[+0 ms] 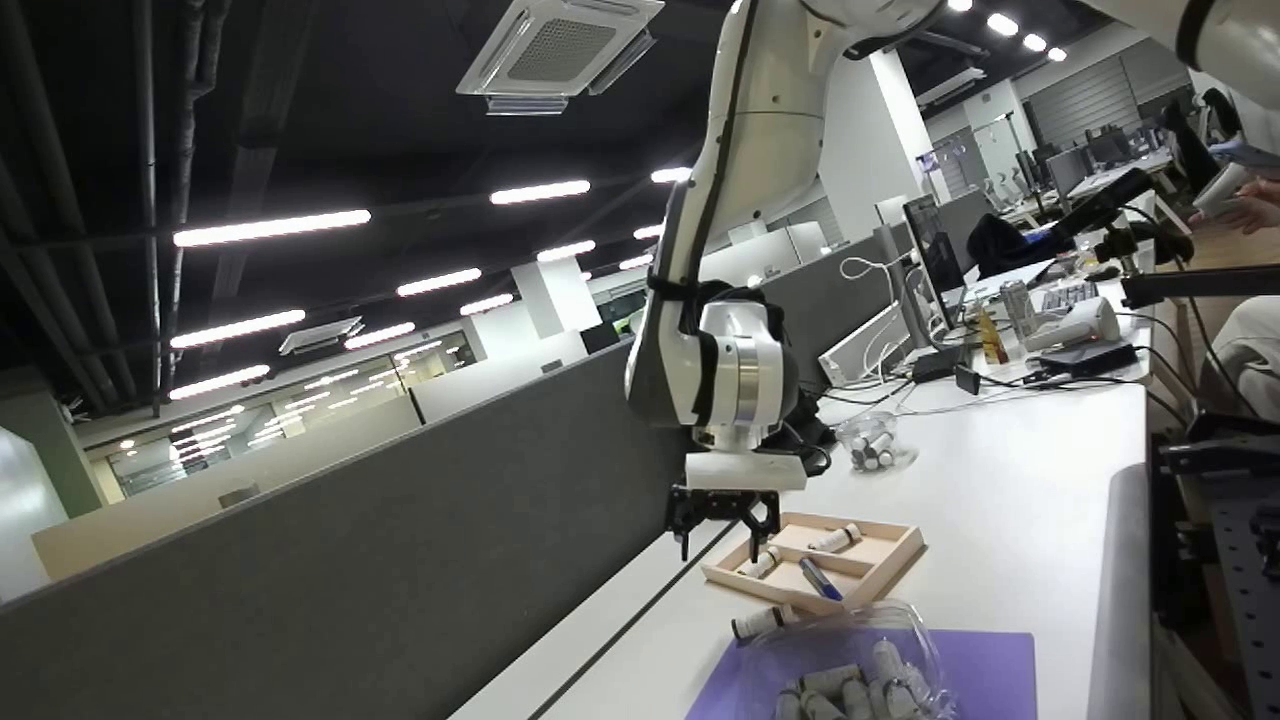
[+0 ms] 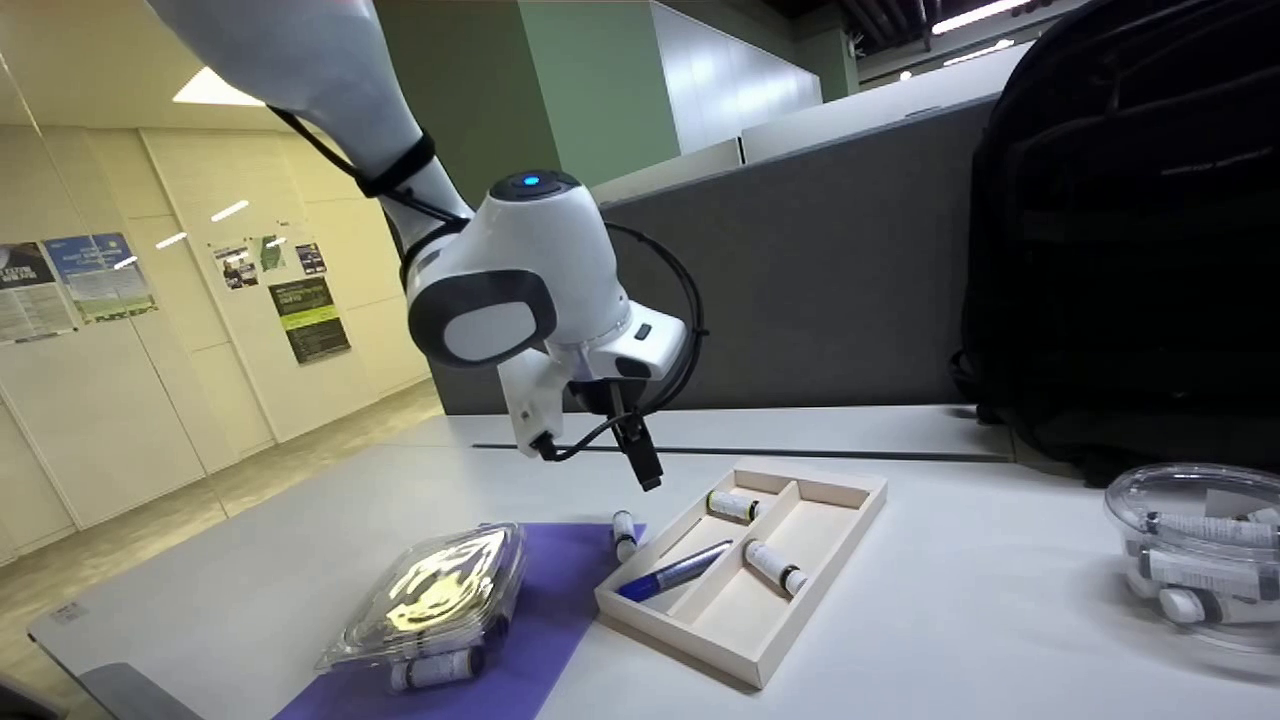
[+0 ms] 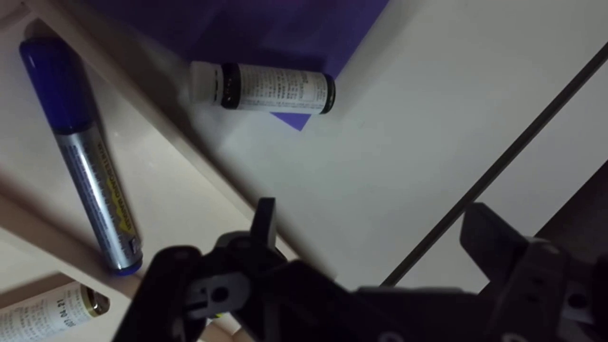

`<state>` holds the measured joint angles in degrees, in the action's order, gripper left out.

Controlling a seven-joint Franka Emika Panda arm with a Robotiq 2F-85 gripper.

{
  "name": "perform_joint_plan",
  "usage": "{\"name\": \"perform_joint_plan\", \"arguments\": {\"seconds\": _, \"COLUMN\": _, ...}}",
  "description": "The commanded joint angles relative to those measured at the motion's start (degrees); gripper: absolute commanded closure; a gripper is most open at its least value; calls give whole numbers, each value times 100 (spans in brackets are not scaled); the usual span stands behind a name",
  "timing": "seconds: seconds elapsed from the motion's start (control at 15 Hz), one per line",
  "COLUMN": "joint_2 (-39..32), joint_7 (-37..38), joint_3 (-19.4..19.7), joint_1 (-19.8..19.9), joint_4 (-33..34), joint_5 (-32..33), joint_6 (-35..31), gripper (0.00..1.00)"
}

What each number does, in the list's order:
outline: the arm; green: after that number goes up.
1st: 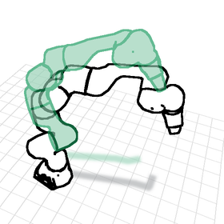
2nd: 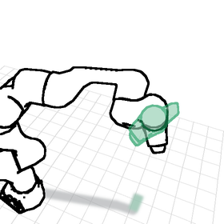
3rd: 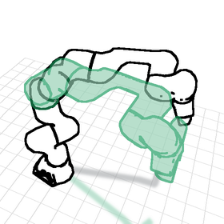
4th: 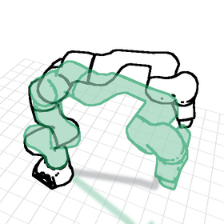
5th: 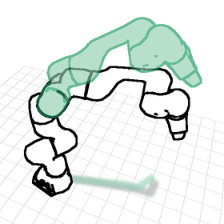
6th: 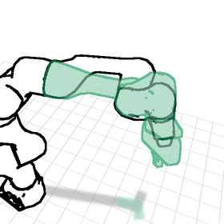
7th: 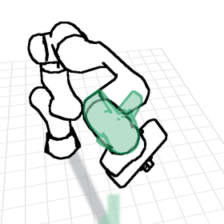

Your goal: Remove the marker from the tray and put it on the table

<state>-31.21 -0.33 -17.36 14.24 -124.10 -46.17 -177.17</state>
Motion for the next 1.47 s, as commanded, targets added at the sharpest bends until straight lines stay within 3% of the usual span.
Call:
{"name": "perform_joint_plan", "arguments": {"seconds": 0.0, "joint_2": 318, "joint_7": 402, "joint_3": 321, "joint_1": -326, "joint_4": -430, "joint_5": 66, "joint_6": 375, "gripper": 0}}
{"name": "perform_joint_plan", "arguments": {"seconds": 0.33, "joint_2": 1086, "joint_7": 1912, "joint_3": 1719, "joint_1": -1654, "joint_4": -1423, "joint_5": 813, "joint_6": 1105, "gripper": 0}}
{"name": "perform_joint_plan", "arguments": {"seconds": 0.4, "joint_2": 1221, "joint_7": 2002, "joint_3": 1716, "joint_1": -1661, "joint_4": -1514, "joint_5": 897, "joint_6": 1095, "gripper": 0}}
{"name": "perform_joint_plan", "arguments": {"seconds": 0.47, "joint_2": 678, "joint_7": 1482, "joint_3": 1488, "joint_1": -1420, "joint_4": -1086, "joint_5": 671, "joint_6": 927, "gripper": 0}}
{"name": "perform_joint_plan", "arguments": {"seconds": 0.67, "joint_2": 1031, "joint_7": 1726, "joint_3": 1629, "joint_1": -1621, "joint_4": -1377, "joint_5": 776, "joint_6": 967, "gripper": 0}}
{"name": "perform_joint_plan", "arguments": {"seconds": 0.93, "joint_2": 1212, "joint_7": 1113, "joint_3": 1286, "joint_1": -1204, "joint_4": -1445, "joint_5": 160, "joint_6": 919, "gripper": 0}}
{"name": "perform_joint_plan", "arguments": {"seconds": 1.4, "joint_2": 1232, "joint_7": 689, "joint_3": 1383, "joint_1": -729, "joint_4": -1456, "joint_5": -234, "joint_6": 1145, "gripper": 0}}
